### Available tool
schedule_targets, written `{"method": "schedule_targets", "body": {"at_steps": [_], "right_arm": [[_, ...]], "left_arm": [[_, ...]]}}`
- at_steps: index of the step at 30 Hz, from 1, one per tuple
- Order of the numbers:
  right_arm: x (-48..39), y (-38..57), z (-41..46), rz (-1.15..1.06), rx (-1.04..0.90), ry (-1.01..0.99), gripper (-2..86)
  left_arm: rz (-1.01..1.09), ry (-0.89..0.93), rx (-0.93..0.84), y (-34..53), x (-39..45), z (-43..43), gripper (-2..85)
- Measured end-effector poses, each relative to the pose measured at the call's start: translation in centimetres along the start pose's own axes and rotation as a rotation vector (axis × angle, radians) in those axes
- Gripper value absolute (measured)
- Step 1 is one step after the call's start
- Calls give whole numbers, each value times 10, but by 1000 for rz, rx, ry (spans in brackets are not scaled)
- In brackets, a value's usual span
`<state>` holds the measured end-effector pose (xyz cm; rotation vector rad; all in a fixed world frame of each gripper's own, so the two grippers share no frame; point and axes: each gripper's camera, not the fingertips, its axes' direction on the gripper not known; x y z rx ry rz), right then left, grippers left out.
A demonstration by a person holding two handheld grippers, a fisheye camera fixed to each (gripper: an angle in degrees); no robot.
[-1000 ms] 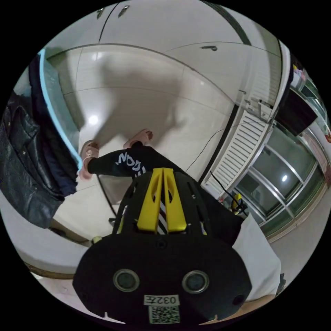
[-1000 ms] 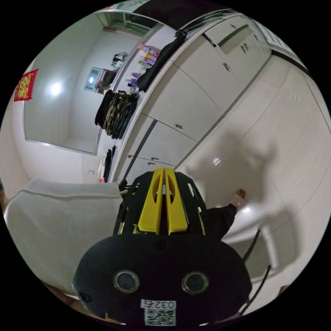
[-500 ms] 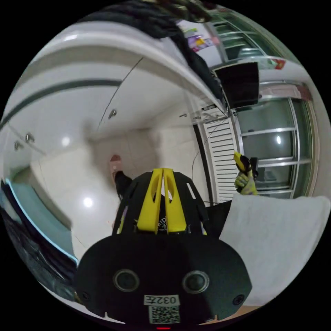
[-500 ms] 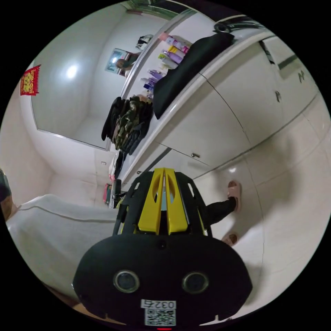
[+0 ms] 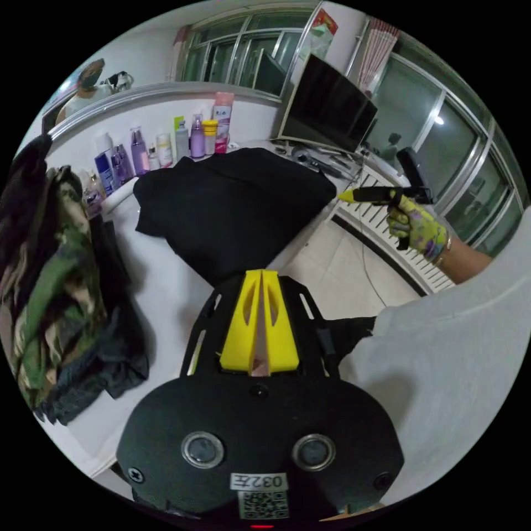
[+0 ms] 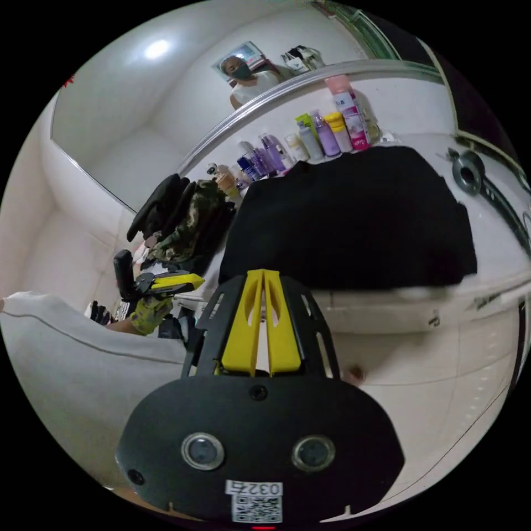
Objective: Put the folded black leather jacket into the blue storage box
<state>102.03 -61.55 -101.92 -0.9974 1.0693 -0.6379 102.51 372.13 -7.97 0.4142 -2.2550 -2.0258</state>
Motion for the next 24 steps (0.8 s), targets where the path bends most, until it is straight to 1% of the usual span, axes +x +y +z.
{"method": "schedule_targets", "body": {"at_steps": [4, 7, 9, 10, 12, 15, 16, 19, 21, 24], "right_arm": [[51, -59, 14, -49, -22, 34, -8], [91, -121, 34, -120, -66, 33, -3], [113, -174, 62, -201, -133, 12, 18], [117, -186, 70, -223, -147, 21, 28], [134, -230, 110, -290, -215, 96, 57], [157, -271, 157, -311, -262, 125, 71], [161, -278, 166, -308, -272, 129, 76], [173, -301, 210, -315, -315, 150, 91], [172, -306, 242, -330, -360, 179, 110], [167, -301, 269, -349, -376, 213, 107]], "left_arm": [[-3, -50, -62, -26, 5, 44, -9], [-78, -61, -110, -39, 6, 78, -9], [-164, -98, -161, -41, 9, 103, -9], [-181, -107, -178, -41, 11, 109, -9], [-232, -169, -263, -40, 18, 138, -9], [-270, -282, -272, -37, 28, 155, -10], [-287, -290, -271, -36, 28, 157, -10], [-476, -214, -227, -21, 7, 157, -10], [-651, -74, -144, 3, -19, 155, -10], [-754, 15, -90, 24, -37, 157, -10]]}}
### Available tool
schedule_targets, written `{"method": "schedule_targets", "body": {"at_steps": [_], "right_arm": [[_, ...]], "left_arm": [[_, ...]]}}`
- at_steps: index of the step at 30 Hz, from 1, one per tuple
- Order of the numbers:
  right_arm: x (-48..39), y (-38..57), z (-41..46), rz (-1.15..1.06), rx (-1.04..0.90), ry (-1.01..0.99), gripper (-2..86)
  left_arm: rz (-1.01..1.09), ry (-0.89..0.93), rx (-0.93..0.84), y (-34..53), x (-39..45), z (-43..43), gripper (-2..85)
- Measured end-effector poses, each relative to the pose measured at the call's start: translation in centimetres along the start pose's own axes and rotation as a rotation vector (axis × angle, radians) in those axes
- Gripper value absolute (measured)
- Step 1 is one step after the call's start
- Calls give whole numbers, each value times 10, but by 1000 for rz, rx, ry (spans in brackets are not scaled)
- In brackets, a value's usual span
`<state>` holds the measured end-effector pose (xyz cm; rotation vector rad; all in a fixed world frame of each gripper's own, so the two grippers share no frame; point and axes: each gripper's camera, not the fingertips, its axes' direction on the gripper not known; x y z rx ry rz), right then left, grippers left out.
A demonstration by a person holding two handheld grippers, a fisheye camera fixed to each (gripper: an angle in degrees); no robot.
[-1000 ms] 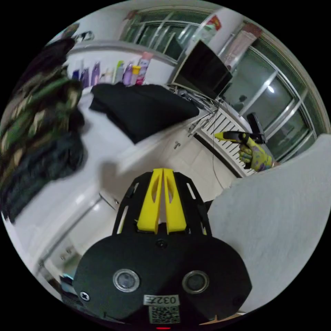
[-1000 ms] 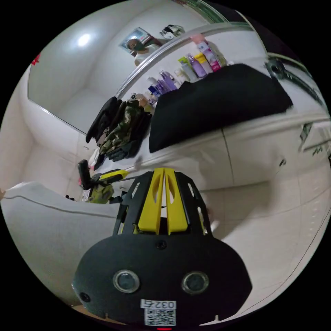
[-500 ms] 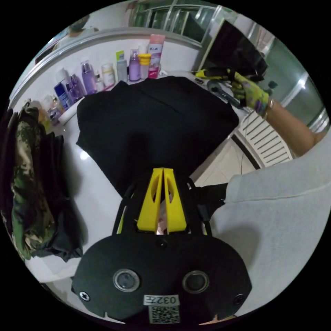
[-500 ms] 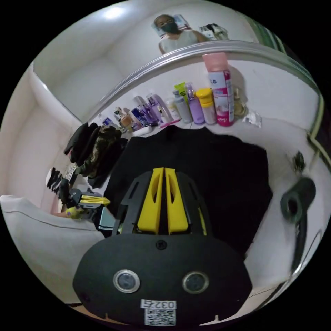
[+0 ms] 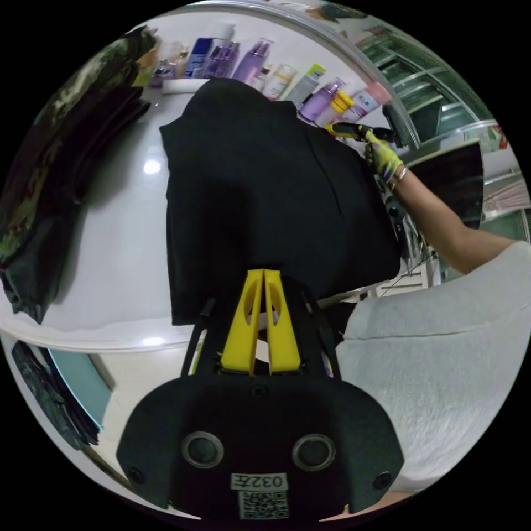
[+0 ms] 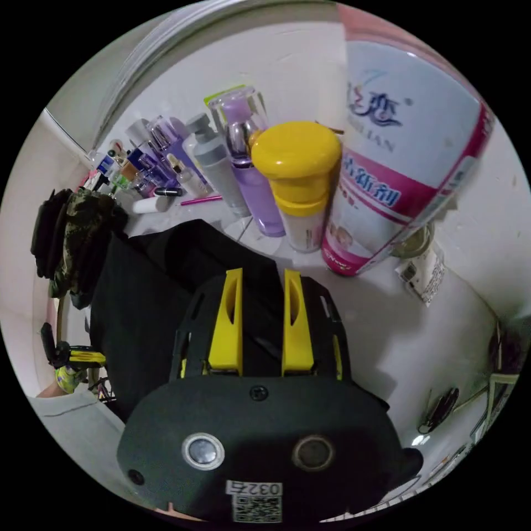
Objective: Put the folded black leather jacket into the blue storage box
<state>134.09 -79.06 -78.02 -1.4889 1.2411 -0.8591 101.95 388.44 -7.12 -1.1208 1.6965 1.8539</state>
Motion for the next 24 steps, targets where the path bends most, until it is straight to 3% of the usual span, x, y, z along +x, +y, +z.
{"method": "schedule_targets", "body": {"at_steps": [4, 9, 15, 17, 24], "right_arm": [[-13, 18, -19, -42, 136, -18, 82], [-29, 24, 14, -320, -61, 16, 100], [-54, 21, 25, -526, -136, 137, 62], [-56, 26, 26, -562, -165, 142, 37], [-31, 10, 27, -491, -218, 132, 68]], "left_arm": [[-6, -39, 16, 4, -2, 4, -10], [-19, -64, 39, 9, -10, 10, -10], [9, -81, 36, 11, -19, 14, -10], [18, -93, 34, 13, -20, 14, -10], [70, -92, 50, 27, -28, 6, -10]]}}
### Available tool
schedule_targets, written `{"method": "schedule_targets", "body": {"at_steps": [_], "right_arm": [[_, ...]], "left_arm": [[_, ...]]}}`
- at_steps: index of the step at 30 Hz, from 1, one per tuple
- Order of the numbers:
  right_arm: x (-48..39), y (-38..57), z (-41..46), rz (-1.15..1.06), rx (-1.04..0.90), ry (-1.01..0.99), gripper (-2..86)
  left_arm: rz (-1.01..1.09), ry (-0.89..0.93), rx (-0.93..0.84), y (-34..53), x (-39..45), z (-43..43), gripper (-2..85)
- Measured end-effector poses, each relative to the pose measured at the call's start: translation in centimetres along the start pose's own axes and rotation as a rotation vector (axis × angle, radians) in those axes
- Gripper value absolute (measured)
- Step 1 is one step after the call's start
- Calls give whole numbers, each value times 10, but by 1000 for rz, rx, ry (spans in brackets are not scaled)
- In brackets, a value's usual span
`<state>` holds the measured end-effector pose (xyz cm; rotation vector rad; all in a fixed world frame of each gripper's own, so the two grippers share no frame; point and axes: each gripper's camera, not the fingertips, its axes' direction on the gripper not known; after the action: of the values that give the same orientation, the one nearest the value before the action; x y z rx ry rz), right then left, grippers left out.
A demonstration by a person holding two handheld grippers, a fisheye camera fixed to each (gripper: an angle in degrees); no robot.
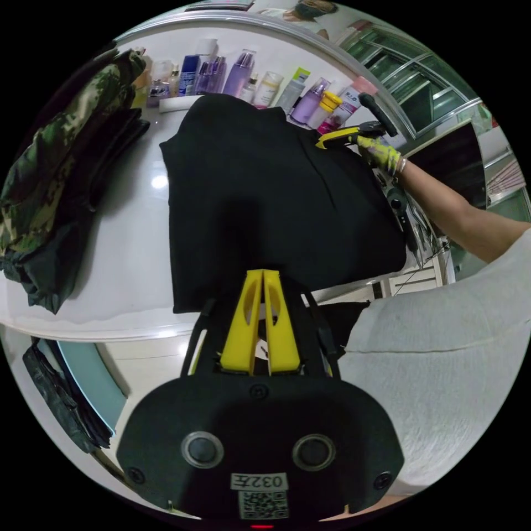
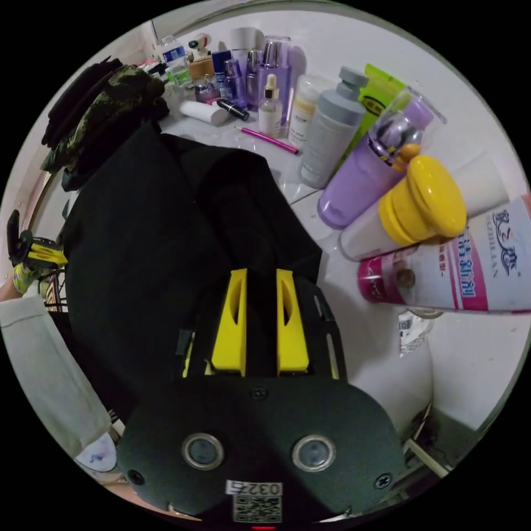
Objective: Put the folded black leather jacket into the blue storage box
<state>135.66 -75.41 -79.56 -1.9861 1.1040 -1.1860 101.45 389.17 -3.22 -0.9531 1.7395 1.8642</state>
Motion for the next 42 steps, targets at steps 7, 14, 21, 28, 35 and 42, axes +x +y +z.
{"method": "schedule_targets", "body": {"at_steps": [7, 14, 21, 28, 35, 42], "right_arm": [[39, 29, -41, 79, 65, -171, -7], [69, 147, -126, 100, 605, -1064, -10], [-65, 188, -215, -591, 689, -1625, -9], [-78, 243, -237, -303, 621, -1411, -9], [-104, 302, -305, -232, 815, -1266, -9], [-56, 372, -306, -81, 1350, -1490, -9]], "left_arm": [[-28, 26, 71, 39, -7, -24, -9], [-215, 78, 266, 133, -20, -67, -9], [-214, 152, 432, 200, -31, -86, -9], [-122, 243, 497, 246, -55, -94, -9], [-51, 336, 499, 268, -65, -87, -9], [64, 372, 459, 223, -29, -68, 24]]}}
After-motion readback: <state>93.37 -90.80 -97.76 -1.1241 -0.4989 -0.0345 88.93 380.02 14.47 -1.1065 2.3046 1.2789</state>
